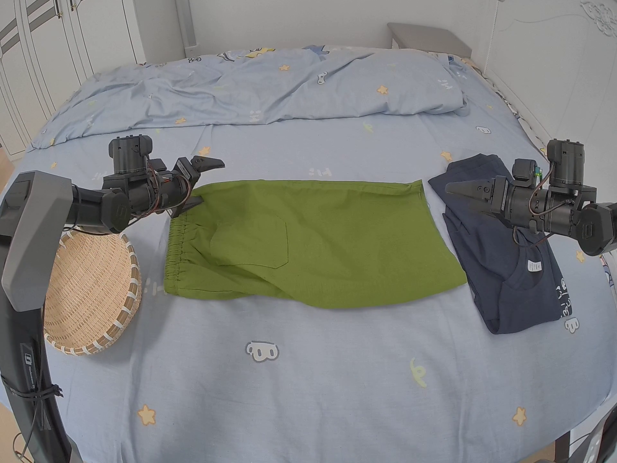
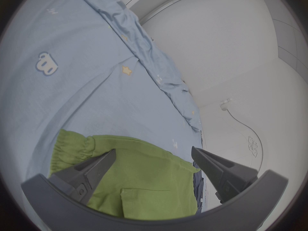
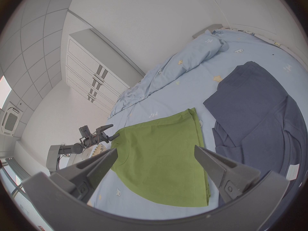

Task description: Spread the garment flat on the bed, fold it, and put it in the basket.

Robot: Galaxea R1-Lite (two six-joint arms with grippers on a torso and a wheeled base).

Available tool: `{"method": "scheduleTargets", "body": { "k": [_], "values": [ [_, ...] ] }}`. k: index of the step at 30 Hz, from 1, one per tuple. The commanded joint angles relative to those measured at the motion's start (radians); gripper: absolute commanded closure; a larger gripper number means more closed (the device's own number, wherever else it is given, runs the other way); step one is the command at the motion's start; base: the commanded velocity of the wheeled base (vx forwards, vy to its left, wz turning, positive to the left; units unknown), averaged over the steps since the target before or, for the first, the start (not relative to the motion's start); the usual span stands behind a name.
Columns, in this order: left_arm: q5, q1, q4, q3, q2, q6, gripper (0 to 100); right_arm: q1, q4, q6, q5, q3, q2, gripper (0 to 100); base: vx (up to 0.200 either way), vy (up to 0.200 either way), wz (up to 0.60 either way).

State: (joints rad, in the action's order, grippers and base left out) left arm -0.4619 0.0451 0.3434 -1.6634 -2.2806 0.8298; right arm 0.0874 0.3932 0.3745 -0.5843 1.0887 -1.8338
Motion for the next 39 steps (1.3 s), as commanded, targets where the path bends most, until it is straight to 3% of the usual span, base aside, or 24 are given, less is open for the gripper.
{"method": "scheduleTargets", "body": {
  "k": [1,8,17,25,35,39],
  "values": [
    [-0.001,-0.005,0.032,0.114,0.153,0.003,0,0.002,-0.002,0.000,-0.002,-0.003,0.010,0,0.000,0.000,0.00],
    [0.000,-0.005,0.240,0.410,0.290,-0.001,0,0.002,-0.004,0.000,-0.003,-0.009,0.050,0,0.000,0.000,0.00],
    [0.026,-0.014,0.520,0.778,0.311,-0.017,0,0.003,-0.004,0.003,-0.043,-0.021,0.061,0,0.000,0.000,0.00],
    [0.037,-0.056,0.537,0.883,0.339,-0.158,0,0.005,0.000,0.003,-0.045,-0.029,0.061,0,0.000,0.000,0.00],
    [0.040,-0.048,0.540,0.890,0.286,-0.178,0,0.003,0.000,0.003,-0.045,-0.029,0.061,0,0.000,0.000,0.00],
    [0.042,-0.068,0.545,0.875,0.230,-0.248,0,0.005,0.000,0.003,-0.045,-0.029,0.059,0,0.000,0.000,0.00]
  ]
}}
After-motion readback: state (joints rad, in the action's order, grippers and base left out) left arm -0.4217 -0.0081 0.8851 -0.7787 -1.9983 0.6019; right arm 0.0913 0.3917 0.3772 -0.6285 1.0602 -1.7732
